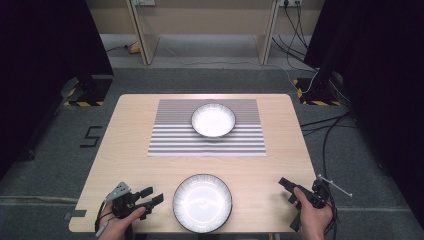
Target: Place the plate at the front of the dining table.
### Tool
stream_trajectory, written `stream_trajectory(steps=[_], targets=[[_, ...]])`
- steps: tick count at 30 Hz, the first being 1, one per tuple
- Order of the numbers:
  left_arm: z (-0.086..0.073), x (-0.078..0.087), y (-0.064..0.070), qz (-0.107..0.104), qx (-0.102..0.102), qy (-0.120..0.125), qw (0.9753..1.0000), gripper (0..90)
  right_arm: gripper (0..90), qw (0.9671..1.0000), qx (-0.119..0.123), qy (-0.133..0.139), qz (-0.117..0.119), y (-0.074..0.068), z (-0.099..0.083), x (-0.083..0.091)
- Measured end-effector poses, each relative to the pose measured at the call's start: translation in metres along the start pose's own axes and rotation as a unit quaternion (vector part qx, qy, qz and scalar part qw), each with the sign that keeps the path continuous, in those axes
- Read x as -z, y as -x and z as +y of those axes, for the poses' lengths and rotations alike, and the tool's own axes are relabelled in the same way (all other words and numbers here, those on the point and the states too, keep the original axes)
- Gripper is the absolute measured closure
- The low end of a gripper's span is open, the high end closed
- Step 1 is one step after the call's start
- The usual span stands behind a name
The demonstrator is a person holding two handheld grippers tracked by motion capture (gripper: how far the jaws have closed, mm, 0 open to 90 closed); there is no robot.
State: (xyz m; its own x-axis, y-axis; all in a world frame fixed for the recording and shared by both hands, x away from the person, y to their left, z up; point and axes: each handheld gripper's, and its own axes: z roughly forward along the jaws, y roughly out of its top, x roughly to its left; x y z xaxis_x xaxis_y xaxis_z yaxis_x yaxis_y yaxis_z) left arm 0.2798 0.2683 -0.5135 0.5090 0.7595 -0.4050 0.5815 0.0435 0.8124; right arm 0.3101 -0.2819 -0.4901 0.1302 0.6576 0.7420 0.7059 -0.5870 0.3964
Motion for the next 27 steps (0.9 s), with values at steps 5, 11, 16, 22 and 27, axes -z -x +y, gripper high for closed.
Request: stream_trajectory(steps=[5,11,16,22,27], targets=[[0.0,0.0,0.0,0.0,0.001,0.0,1.0,36.2,51.8,0.9999,-0.012,-0.001,0.011,0.003,-0.001,0.004],[0.0,0.0,0.0,0.001,0.001,0.001,1.0,36.2,51.6,0.9999,-0.009,0.004,0.007,0.006,-0.003,0.01],[0.0,0.0,0.0,0.001,0.0,0.001,1.0,36.2,51.4,0.9999,-0.005,0.009,0.003,0.008,-0.004,0.014],[0.0,0.001,0.0,0.002,0.002,0.001,1.0,36.1,51.3,0.9999,-0.014,0.006,0.003,0.013,-0.008,0.016],[0.0,0.0,0.0,0.002,0.002,0.001,1.0,36.2,51.1,0.9999,-0.014,0.009,0.001,0.016,-0.011,0.019]])
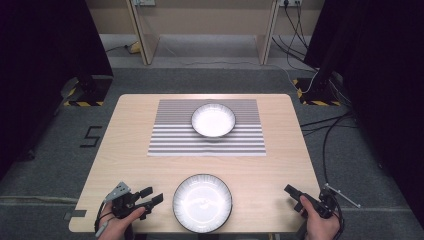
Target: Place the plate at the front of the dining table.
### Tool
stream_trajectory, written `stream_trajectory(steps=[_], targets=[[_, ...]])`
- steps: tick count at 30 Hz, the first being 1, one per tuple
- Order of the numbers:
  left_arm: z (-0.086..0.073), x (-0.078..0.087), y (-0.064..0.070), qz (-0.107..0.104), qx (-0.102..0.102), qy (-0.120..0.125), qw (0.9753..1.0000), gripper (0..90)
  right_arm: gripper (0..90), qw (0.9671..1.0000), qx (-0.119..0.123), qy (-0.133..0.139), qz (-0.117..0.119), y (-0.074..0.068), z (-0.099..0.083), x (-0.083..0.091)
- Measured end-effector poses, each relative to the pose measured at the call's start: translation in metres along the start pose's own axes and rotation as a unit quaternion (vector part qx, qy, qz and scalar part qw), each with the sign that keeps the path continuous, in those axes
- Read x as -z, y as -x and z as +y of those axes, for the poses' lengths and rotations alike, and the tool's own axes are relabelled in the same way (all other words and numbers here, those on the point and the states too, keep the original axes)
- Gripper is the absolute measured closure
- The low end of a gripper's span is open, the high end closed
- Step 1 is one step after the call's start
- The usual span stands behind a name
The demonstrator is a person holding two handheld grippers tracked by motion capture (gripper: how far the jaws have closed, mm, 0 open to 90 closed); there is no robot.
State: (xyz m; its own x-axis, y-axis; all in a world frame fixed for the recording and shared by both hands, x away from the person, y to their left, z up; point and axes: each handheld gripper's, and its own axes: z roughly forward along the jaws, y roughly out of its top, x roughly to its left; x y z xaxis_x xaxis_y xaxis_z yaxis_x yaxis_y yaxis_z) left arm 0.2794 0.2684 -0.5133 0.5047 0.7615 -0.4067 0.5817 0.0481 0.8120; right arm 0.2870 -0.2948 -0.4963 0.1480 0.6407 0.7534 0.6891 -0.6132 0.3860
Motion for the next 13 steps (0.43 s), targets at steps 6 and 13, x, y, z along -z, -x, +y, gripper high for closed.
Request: stream_trajectory(steps=[6,13], targets=[[-0.0004,-0.0002,-0.0003,0.0,0.002,0.0,1.0,36.2,50.6,1.0,0.002,0.002,-0.001,0.0026,-0.0053,0.0018],[0.0,0.0008,-0.0019,-0.001,0.003,0.002,1.0,36.2,49.5,0.9999,0.01,-0.003,-0.002,-0.0014,-0.0078,-0.0004]])
